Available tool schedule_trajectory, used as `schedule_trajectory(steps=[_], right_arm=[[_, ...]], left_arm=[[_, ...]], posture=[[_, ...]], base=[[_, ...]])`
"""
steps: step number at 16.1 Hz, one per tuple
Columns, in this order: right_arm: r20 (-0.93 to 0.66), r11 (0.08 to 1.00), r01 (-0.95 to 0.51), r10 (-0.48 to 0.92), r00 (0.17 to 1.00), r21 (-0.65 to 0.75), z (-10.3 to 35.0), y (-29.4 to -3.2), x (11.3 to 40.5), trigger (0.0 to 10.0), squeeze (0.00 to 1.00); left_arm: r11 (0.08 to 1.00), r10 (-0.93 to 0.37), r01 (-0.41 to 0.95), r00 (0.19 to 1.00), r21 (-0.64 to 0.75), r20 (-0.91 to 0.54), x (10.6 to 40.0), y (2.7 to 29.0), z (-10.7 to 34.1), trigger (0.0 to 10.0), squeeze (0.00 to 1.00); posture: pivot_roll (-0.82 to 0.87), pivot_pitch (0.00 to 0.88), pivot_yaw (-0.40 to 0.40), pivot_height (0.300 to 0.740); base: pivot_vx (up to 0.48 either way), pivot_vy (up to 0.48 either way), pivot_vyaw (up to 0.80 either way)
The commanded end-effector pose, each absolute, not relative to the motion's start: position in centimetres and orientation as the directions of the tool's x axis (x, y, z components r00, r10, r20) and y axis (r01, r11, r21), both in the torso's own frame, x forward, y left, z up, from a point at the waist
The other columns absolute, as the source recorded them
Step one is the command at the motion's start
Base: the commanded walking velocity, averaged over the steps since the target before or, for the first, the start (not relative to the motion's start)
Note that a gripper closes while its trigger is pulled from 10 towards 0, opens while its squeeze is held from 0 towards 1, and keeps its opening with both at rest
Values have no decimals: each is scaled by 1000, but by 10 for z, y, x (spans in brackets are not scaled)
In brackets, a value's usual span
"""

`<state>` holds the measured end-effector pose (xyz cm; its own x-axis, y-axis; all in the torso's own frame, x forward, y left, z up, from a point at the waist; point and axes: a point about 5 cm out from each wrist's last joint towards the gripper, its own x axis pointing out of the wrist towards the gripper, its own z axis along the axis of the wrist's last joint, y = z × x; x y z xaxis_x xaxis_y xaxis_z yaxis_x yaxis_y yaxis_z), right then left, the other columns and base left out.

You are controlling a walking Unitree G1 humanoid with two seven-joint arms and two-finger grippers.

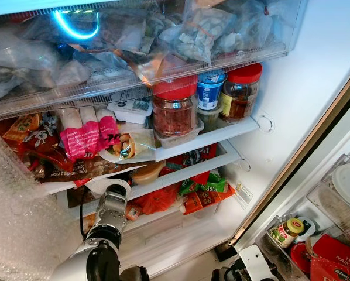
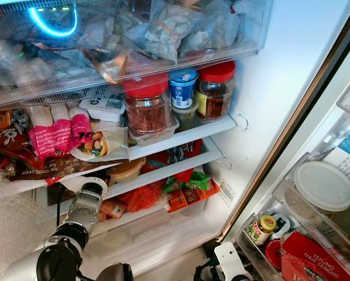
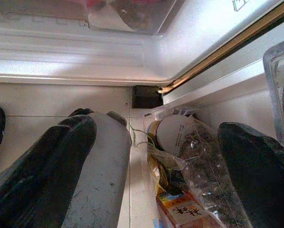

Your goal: Restocking fridge

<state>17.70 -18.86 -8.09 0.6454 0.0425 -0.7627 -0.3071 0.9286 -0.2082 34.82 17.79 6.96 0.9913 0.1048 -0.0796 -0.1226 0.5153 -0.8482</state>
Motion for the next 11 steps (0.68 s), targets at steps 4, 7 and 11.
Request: schedule_trajectory(steps=[4, 7, 11], right_arm=[[-847, 928, -327, 26, 530, -177, -97, -192, 143, 10000, 0], [-847, 929, -326, 26, 530, -176, -97, -192, 143, 10000, 0], [-848, 931, -322, 26, 530, -173, -97, -191, 143, 10000, 0]], left_arm=[[537, 90, -108, 993, -837, -71, 348, 176, 69, 10000, 945], [539, 89, -101, 994, -836, -63, 347, 176, 68, 10000, 1000], [536, 66, -56, 998, -843, -24, 342, 177, 68, 10000, 1000]], posture=[[-208, 96, -7, 641], [-208, 95, -2, 641], [-202, 92, 6, 641]], base=[[0, 0, 0], [0, 0, 0], [0, 0, 0]])
